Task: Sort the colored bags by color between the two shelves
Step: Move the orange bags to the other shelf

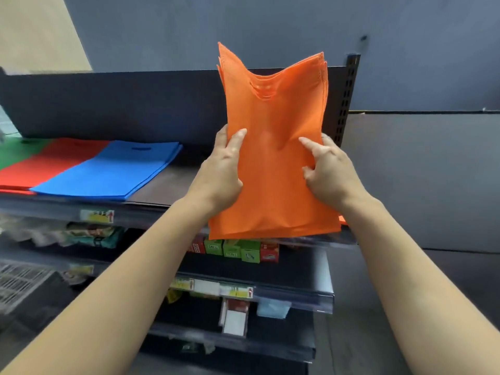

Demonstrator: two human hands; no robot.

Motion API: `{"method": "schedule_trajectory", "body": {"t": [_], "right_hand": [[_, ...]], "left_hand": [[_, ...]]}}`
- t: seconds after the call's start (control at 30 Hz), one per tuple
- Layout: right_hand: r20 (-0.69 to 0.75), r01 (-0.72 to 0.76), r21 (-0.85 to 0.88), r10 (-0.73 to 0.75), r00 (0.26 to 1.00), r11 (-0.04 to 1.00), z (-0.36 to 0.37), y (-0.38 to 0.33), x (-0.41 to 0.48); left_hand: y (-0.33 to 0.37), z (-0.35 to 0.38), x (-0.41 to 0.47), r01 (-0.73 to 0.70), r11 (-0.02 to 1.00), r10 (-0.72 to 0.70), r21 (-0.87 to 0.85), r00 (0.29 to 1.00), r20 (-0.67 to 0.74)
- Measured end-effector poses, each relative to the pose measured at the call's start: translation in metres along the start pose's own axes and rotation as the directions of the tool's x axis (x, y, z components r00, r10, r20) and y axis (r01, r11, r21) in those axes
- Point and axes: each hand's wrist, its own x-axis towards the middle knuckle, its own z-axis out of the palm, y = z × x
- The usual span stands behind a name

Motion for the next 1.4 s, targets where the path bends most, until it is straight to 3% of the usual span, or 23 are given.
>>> {"method": "schedule_trajectory", "body": {"t": [0.23, 0.37, 0.6, 0.87, 1.0, 1.1, 1.2, 1.4], "right_hand": [[-0.072, -0.156, -0.016, 0.155, 0.985, 0.988, 0.013, 0.015, 0.023], [-0.046, -0.247, -0.060, 0.245, 0.969, 0.967, 0.014, 0.043, 0.030], [0.092, -0.303, -0.086, 0.310, 0.946, 0.949, 0.027, 0.091, 0.049], [0.195, -0.303, -0.199, 0.340, 0.920, 0.932, 0.036, 0.119, 0.060], [0.155, -0.324, -0.254, 0.369, 0.917, 0.911, 0.038, 0.124, 0.062], [0.045, -0.297, -0.251, 0.317, 0.947, 0.921, 0.031, 0.120, 0.060], [-0.032, -0.243, -0.197, 0.242, 0.970, 0.950, 0.016, 0.107, 0.051], [-0.203, -0.327, -0.192, 0.289, 0.936, 0.925, -0.032, 0.094, 0.004]], "left_hand": [[-0.037, 0.017, 0.053, -0.031, 0.993, 0.030, -0.118, 1.000, -0.004], [-0.035, 0.042, 0.071, -0.018, 0.992, 0.031, -0.123, 0.994, 0.101], [-0.039, 0.086, 0.094, 0.082, 0.997, -0.077, -0.007, 0.964, 0.254], [-0.045, 0.112, 0.101, 0.148, 0.977, -0.189, 0.155, 0.934, 0.302], [-0.040, 0.117, 0.101, 0.123, 0.957, -0.198, 0.263, 0.940, 0.279], [-0.026, 0.115, 0.105, 0.033, 0.955, -0.098, 0.296, 0.973, 0.209], [0.007, 0.107, 0.105, -0.136, 0.985, 0.118, 0.101, 0.979, 0.165], [0.083, 0.093, 0.090, -0.443, 0.864, 0.469, -0.241, 0.881, 0.062]]}}
